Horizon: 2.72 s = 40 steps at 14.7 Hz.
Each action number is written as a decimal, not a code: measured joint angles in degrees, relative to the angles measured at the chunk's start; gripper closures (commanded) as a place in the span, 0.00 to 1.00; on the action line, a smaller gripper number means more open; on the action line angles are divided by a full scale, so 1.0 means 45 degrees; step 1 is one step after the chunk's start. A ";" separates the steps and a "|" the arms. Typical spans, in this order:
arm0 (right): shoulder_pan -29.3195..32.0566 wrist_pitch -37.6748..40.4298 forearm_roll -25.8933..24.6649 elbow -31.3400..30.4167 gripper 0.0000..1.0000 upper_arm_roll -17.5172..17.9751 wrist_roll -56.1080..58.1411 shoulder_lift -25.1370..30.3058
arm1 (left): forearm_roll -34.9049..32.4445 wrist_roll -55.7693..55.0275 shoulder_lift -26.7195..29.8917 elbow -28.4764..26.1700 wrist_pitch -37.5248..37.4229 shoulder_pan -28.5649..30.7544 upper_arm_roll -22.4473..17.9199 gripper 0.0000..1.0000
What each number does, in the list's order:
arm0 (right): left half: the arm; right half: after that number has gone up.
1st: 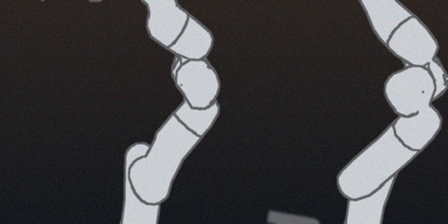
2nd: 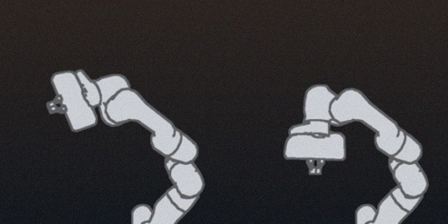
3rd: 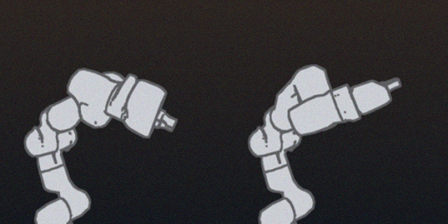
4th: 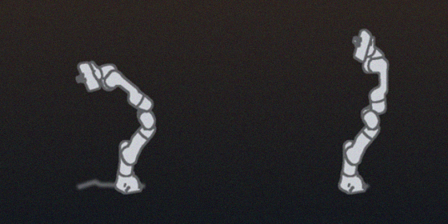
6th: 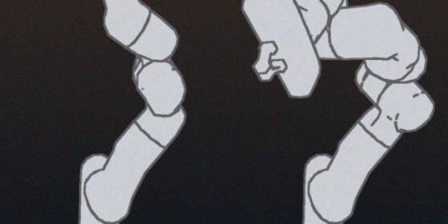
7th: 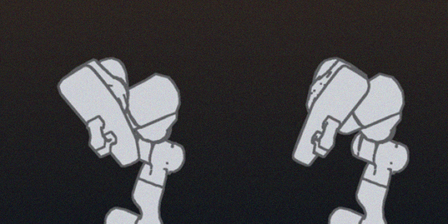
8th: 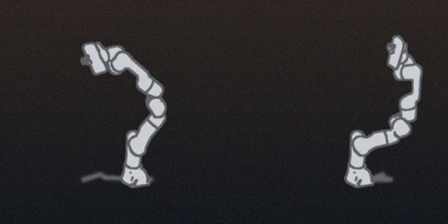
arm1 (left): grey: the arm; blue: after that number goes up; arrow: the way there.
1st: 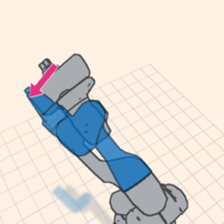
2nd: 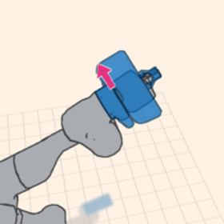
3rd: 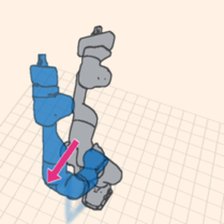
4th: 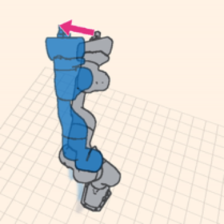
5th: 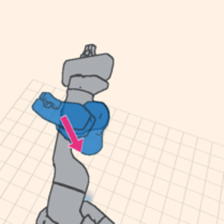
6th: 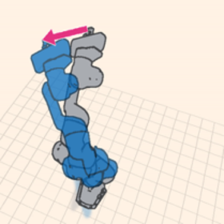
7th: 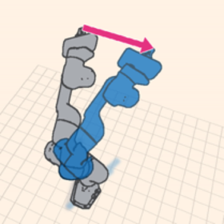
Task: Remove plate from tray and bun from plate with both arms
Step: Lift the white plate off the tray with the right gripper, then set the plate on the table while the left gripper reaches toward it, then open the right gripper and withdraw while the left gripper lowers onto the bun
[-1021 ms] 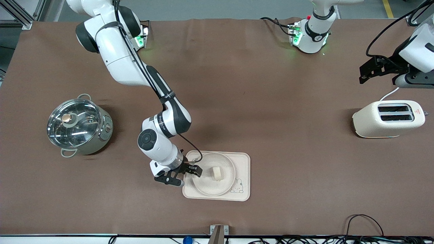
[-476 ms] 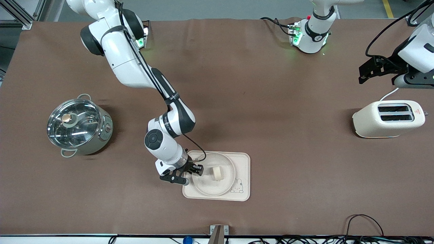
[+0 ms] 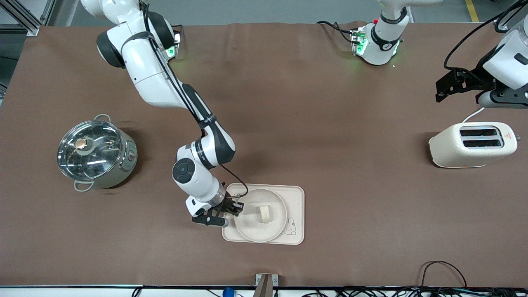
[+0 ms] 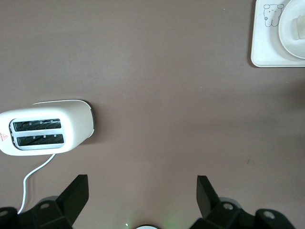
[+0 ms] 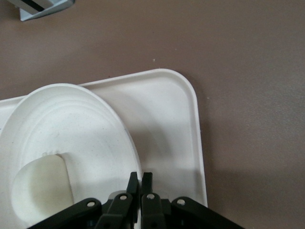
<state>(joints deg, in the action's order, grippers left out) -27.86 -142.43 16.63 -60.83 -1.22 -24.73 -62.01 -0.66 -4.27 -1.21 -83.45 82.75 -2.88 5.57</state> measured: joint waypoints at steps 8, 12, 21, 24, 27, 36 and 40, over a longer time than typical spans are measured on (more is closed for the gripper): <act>-0.0051 0.0017 0.0001 -0.3444 1.00 0.1426 0.0174 0.2926 | 0.0000 -0.0012 -0.0084 -0.0028 0.0000 -0.0018 0.0006 0.00; 0.0040 -0.0910 0.0002 -0.7321 1.00 0.1942 0.0484 0.5144 | 0.0001 -0.0320 -0.0208 -0.0056 0.0000 -0.0036 0.0043 0.00; 0.0556 -0.3976 0.0002 -1.1686 0.00 0.3026 0.1474 0.6297 | 0.0007 -0.3344 -0.1282 -0.1257 0.0833 -0.0067 0.1325 0.00; 0.0774 -0.3551 0.0010 -1.1714 0.00 0.3053 0.1472 0.6400 | 0.0008 -0.4104 -0.2450 -0.1428 0.1978 -0.0074 0.1733 0.00; 0.1417 -0.1703 0.0013 -1.1202 0.00 0.3084 0.1485 0.6859 | 0.0009 -0.5008 -0.3698 -0.1665 0.3505 -0.0085 0.2349 0.00; 0.5380 0.4450 -0.3179 -0.7637 0.00 0.2962 0.4166 0.8653 | -0.0540 -1.1545 -0.6431 -0.1738 0.7793 -0.3207 0.3374 0.00; 0.5541 0.6608 -0.3481 -0.6233 0.00 0.3013 0.4220 0.8673 | -0.1444 -1.4004 -0.7812 -0.1643 0.9538 -0.4810 0.3337 0.05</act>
<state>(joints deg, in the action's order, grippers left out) -2.93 -112.70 0.97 -88.88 12.34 -5.73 -22.98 -7.16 -67.29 -36.37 -90.84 125.67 -24.53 20.59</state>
